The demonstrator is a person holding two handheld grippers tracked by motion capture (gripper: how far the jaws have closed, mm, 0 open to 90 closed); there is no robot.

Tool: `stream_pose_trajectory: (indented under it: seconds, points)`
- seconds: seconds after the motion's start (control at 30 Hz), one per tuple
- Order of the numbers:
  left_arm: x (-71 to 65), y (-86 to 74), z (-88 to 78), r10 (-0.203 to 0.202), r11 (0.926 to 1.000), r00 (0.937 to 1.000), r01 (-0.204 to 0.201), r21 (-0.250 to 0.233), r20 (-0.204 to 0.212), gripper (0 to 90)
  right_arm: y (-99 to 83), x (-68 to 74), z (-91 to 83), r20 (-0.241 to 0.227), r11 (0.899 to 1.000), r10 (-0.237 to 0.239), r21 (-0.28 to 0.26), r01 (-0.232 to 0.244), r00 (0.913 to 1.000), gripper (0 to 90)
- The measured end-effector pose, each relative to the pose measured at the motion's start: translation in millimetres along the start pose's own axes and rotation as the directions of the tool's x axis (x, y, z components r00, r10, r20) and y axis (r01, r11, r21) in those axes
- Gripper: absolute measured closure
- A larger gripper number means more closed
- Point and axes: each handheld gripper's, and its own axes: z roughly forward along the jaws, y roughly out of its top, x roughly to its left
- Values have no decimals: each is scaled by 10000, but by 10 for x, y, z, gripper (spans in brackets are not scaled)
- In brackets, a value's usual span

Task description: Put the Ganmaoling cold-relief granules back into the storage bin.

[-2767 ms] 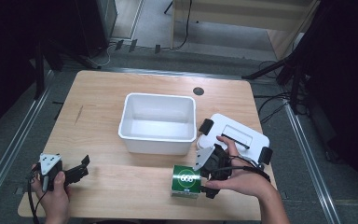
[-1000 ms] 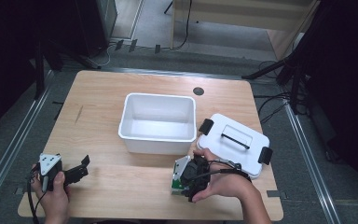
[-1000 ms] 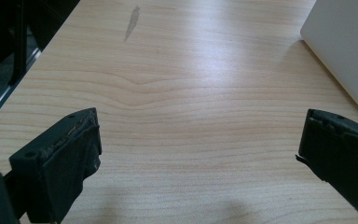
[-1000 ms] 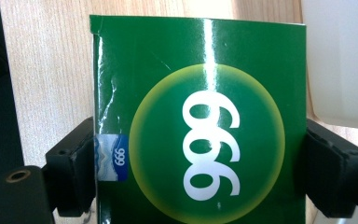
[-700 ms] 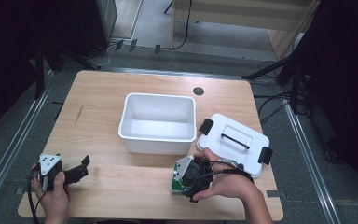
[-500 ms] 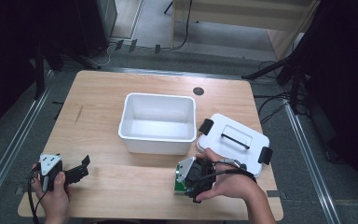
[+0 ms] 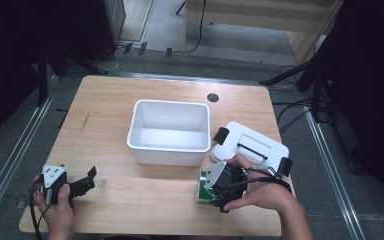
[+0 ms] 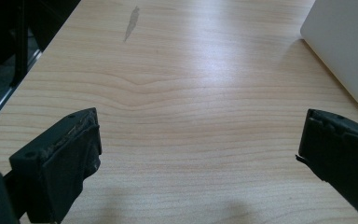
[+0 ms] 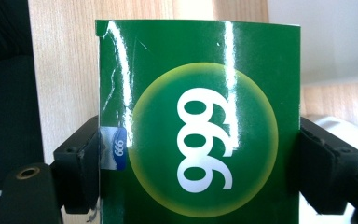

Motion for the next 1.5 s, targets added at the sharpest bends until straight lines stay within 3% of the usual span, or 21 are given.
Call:
stream_pose_trajectory:
  seconds: [0.2,0.53,1.07,1.5]
  points:
    - [-1,0,0,8,10000,10000,-8,-7,-4,0,-97,-75,-170,-7,9994,309,-180,-309,9995,159]
    - [-9,0,0,25,10000,10000,-25,13,-34,0,-184,-221,-423,297,9991,431,-50,-430,9986,160]
    - [-10,0,1,48,10000,10000,-48,-22,-19,0,1,-577,-853,596,9995,263,-196,-251,9979,160]
    - [-12,0,1,64,10000,10000,-64,-14,-6,0,157,-757,-957,505,9997,145,-222,-134,9986,161]
